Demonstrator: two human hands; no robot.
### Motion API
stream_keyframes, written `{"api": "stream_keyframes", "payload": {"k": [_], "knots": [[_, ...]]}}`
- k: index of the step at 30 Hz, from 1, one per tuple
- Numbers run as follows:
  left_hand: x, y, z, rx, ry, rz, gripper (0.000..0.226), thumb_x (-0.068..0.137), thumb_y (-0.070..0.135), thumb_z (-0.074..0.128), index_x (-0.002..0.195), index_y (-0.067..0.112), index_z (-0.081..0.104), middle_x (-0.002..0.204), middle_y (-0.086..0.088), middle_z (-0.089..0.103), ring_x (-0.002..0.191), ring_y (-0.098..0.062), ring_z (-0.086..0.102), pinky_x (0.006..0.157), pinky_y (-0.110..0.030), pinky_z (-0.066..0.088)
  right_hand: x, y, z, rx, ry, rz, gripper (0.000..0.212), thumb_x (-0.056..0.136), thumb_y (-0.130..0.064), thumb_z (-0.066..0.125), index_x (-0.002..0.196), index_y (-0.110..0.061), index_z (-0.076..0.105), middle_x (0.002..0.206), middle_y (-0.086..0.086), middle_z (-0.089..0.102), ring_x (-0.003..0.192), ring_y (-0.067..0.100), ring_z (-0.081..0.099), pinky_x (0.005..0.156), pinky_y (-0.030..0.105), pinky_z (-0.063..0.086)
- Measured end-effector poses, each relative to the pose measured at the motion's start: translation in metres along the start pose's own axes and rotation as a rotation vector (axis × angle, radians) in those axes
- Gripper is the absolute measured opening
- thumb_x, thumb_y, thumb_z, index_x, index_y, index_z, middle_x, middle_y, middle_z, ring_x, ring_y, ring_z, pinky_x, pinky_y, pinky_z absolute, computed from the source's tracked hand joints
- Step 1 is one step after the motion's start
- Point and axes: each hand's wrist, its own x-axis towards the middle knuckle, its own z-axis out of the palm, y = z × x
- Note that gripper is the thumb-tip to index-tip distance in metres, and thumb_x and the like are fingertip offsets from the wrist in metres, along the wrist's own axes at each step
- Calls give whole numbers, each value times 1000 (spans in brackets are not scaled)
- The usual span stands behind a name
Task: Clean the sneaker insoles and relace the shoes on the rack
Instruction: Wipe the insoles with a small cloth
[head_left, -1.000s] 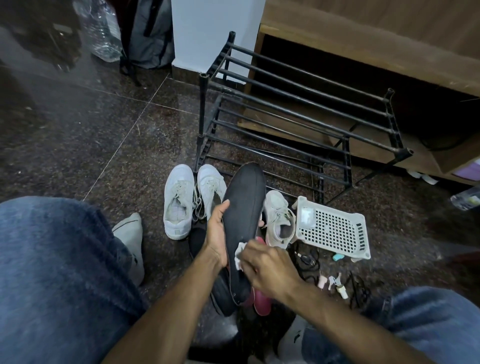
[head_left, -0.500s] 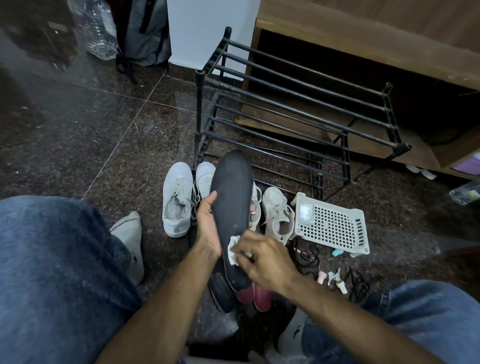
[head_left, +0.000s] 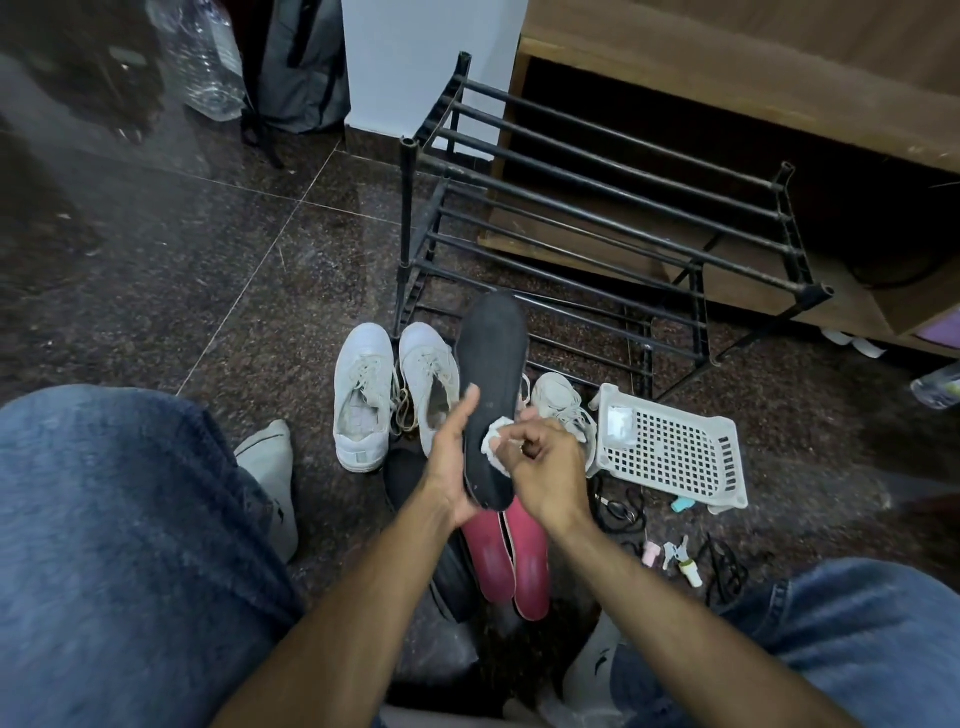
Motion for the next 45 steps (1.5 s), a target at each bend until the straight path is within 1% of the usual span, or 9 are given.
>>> {"api": "stream_keyframes", "payload": {"k": [7,12,16,22,29,34,37,41,45], "knots": [[5,1,-7,-86,-39,10,52,93,49,42,93,9,76,93,-10,72,83,-23,68,76,-32,55,8,-15,-8,-717,14,-531,12,76,-19,78,85,-27,76,88,-6,58,85,19,54,66,30,43],[7,1,-15,-71,-13,25,66,91,53,43,118,-4,63,120,-21,64,119,-32,59,104,-42,44,-10,-15,-3,-535,-202,-431,19,87,-14,60,95,-21,75,93,-4,64,93,18,59,73,42,54],[9,1,-17,-67,-21,3,64,91,52,42,112,-4,63,123,-25,61,112,-34,63,99,-44,48,-21,-16,-12,-551,-331,-495,22,87,-12,62,101,-22,74,96,-6,64,99,16,58,75,41,53],[4,-9,-10,-82,-37,-59,43,88,47,50,93,11,73,89,-8,72,81,-22,70,74,-31,56,19,-29,-13,-681,-78,-415,21,89,-14,61,104,-22,73,97,-4,63,97,18,55,67,31,42],[6,-5,-15,-63,-57,-90,71,90,59,40,103,-4,71,119,-26,64,115,-31,62,98,-42,50,-15,-14,-16,-483,-338,-523,17,82,-10,69,92,-22,77,87,-9,66,87,13,58,69,39,54],[-2,-17,-4,-102,-69,-113,54,91,53,46,97,8,76,101,-13,71,94,-25,68,84,-34,55,20,-19,-21,-583,-55,-381,17,86,-15,65,93,-25,75,93,-9,67,91,18,60,71,36,52],[-2,-13,-1,-122,-52,-54,49,90,49,48,102,9,73,103,-13,70,95,-24,67,86,-33,54,30,-26,-17,-351,-86,-174,10,86,-21,70,92,-24,76,91,-9,71,80,12,63,69,27,49],[-1,-5,-3,-121,-91,5,51,86,50,48,93,7,73,83,-17,69,70,-28,66,64,-34,57,26,-35,-28,462,-238,151,9,86,-1,67,84,-9,70,61,6,62,35,8,46,36,15,32],[3,-8,-5,-112,-124,6,54,85,56,44,90,7,68,71,-14,60,50,-26,51,55,-32,44,15,-34,-29,647,-351,275,12,92,4,55,98,-5,59,67,10,64,35,11,52,31,15,27]]}}
